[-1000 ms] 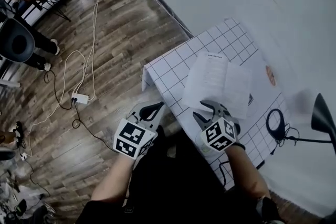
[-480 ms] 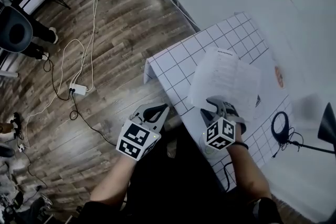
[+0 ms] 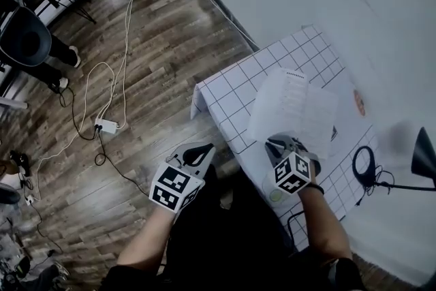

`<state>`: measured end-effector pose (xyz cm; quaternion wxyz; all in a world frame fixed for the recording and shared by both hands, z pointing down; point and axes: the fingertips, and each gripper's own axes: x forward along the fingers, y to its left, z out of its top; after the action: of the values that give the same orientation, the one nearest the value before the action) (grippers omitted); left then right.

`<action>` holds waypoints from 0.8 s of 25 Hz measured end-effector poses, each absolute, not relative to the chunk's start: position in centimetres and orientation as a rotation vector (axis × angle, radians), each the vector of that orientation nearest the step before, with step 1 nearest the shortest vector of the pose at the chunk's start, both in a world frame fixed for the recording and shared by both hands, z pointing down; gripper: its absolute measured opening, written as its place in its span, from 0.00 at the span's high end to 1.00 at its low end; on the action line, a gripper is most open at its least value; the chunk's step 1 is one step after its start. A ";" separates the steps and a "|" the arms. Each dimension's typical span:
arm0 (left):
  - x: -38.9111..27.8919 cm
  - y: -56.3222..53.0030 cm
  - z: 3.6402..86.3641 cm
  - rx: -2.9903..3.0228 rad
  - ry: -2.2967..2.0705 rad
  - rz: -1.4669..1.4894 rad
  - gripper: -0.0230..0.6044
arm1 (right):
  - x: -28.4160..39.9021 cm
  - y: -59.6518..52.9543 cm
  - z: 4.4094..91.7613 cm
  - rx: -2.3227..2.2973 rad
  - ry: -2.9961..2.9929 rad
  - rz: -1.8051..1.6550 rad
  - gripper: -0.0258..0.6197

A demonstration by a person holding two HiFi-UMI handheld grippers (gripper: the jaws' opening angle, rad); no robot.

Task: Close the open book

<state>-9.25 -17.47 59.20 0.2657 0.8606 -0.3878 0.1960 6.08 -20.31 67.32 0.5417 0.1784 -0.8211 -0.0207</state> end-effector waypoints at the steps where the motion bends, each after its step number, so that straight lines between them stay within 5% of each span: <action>1: -9.3 -17.4 59.0 2.328 -1.045 0.530 0.95 | 6.2 -20.3 67.0 0.436 -1.955 -0.043 0.92; 20: -6.8 -19.5 55.4 2.438 -0.928 0.524 0.95 | 11.3 -22.2 57.5 0.983 -2.136 0.259 0.96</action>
<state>-6.77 -19.45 55.38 0.2381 0.8899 -0.3387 0.1913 11.29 -22.20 57.53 0.3784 0.3846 -0.8358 0.1015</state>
